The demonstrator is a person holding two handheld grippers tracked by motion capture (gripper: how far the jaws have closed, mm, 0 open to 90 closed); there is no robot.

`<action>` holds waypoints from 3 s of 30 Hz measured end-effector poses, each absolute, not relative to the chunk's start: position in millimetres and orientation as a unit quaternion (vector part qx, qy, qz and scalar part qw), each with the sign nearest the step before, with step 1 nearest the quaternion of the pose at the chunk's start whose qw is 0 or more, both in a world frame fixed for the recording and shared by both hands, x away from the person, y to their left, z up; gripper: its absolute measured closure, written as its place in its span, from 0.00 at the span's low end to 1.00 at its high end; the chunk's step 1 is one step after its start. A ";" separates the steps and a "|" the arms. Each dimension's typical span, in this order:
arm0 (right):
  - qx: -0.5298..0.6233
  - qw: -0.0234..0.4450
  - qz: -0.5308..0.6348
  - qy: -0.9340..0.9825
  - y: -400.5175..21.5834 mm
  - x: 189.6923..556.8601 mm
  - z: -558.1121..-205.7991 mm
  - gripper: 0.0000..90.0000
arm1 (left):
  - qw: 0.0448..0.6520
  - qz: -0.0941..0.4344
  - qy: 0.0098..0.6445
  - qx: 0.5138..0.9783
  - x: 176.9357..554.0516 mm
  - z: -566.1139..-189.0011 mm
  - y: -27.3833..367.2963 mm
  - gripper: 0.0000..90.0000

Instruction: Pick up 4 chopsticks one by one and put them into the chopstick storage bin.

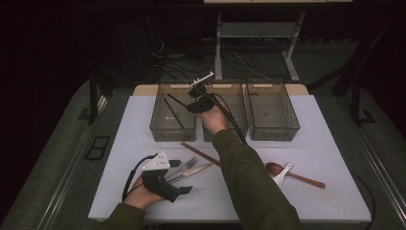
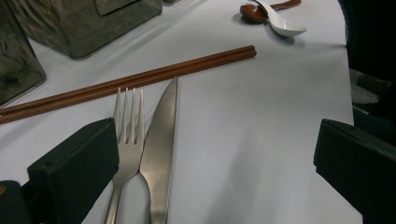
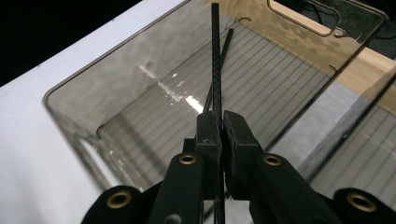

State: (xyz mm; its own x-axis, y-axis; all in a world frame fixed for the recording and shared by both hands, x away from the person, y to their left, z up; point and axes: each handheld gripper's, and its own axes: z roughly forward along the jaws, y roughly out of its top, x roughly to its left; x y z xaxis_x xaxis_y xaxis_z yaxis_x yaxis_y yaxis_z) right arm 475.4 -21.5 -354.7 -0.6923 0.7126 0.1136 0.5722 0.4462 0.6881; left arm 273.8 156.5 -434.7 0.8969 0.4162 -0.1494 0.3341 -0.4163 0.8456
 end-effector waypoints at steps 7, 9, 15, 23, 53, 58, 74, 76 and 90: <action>0.385 0.104 0.357 0.845 -3.1 487.5 -356.6 0.95 | 0.498 0.043 0.221 0.837 273.2 -434.0 156.4 0.00; 0.387 0.105 0.355 0.844 2.4 489.2 -357.1 0.95 | 0.499 0.042 0.222 0.837 272.9 -433.8 155.9 0.00; 0.390 0.105 0.344 0.848 16.7 496.3 -364.1 0.95 | 0.500 0.045 0.217 0.837 271.8 -431.9 155.9 0.00; 0.393 0.099 0.336 0.850 32.8 502.9 -371.9 0.94 | 0.508 0.044 0.218 0.832 272.4 -430.9 156.6 0.00; 0.325 0.061 0.390 0.860 -25.9 462.5 -339.4 0.45 | 0.505 0.045 0.215 0.835 274.5 -430.5 159.6 0.00; 0.320 0.063 0.402 0.856 -47.6 447.4 -336.1 0.43 | 0.503 0.047 0.214 0.836 274.3 -430.6 159.4 0.00; 0.312 0.074 0.425 0.846 -112.3 404.1 -343.2 0.43 | 0.498 0.044 0.219 0.838 272.8 -431.8 158.0 0.00; 0.311 0.081 0.429 0.844 -120.2 398.8 -344.7 0.42 | 0.499 0.043 0.221 0.837 272.5 -431.9 157.6 0.00; 0.328 0.068 0.451 0.827 -174.4 369.1 -364.0 0.37 | 0.489 0.045 0.218 0.843 272.5 -432.9 156.6 0.00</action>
State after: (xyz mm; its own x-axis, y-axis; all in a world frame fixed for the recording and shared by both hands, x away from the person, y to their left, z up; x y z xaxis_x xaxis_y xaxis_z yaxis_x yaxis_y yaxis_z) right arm 369.1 -174.4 -364.0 -0.7761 0.6036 0.1826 0.4806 0.3787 0.7910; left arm 272.5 156.6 -432.9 0.9006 0.4120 -0.1381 0.3244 -0.4261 0.8445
